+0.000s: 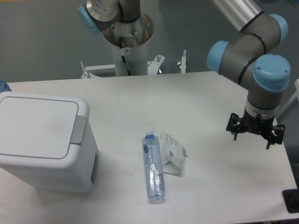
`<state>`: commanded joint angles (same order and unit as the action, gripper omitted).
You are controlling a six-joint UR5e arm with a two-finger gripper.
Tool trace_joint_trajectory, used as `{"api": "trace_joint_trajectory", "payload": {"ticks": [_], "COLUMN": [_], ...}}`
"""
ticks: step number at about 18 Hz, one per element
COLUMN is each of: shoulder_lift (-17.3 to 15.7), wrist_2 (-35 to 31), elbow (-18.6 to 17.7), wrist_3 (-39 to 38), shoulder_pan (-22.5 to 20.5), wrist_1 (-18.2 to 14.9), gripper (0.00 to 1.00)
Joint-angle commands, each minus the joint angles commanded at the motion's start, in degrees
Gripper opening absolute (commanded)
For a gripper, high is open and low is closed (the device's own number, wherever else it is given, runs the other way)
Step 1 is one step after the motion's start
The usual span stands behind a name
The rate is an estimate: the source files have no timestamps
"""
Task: Open the trash can
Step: 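Raise the gripper and move it toward the white trash can, then lower the open gripper onto the lid edge of the trash can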
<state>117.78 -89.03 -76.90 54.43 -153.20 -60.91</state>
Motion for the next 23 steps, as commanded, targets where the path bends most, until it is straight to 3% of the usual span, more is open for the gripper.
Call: {"api": "trace_joint_trajectory", "payload": {"ticks": [8, 13, 23], "shoulder_lift": [-5.8, -7.8, -11.5], "wrist_2": [5.7, 8.2, 17.7], "elbow": [0.5, 3.9, 4.0], "wrist_3": [-9.0, -13.9, -25.8], "shoulder_pan": [1.8, 4.6, 12.9], "wrist_1": [-7.3, -14.1, -14.4], "gripper": [1.00, 1.00, 1.00]}}
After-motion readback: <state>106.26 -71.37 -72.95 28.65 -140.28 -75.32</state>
